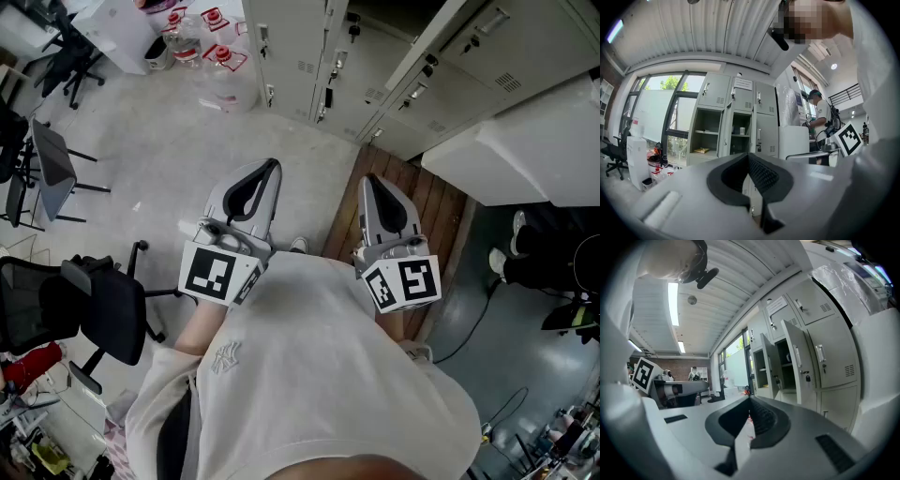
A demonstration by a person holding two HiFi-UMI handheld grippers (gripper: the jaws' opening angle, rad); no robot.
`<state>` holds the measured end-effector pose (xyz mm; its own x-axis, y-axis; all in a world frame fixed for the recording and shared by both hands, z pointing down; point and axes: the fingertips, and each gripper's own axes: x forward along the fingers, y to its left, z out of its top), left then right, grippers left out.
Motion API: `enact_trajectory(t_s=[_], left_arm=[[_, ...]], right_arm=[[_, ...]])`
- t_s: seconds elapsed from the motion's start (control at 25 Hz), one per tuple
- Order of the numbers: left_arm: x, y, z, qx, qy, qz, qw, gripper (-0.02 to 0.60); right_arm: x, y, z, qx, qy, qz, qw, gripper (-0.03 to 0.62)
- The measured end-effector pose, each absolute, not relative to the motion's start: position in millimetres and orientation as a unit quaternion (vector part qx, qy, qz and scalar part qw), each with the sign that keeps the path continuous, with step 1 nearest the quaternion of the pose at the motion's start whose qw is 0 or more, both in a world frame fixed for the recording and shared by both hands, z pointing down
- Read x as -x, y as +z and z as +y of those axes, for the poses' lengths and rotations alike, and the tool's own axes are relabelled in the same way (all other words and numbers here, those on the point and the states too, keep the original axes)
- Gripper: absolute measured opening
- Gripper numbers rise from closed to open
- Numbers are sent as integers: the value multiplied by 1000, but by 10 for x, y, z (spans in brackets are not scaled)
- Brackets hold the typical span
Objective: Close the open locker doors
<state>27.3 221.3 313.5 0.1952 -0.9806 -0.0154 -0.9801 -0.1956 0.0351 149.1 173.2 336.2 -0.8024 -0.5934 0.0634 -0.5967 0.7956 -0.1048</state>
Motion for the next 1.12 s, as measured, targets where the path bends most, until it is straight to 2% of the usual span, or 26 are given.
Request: enact_trajectory(t_s=[1.12], left_arm=[[-280, 3118, 2323, -778, -23, -627, 12, 2]], right_arm=[[-1415, 3379, 1875, -303, 36, -952, 21, 12]])
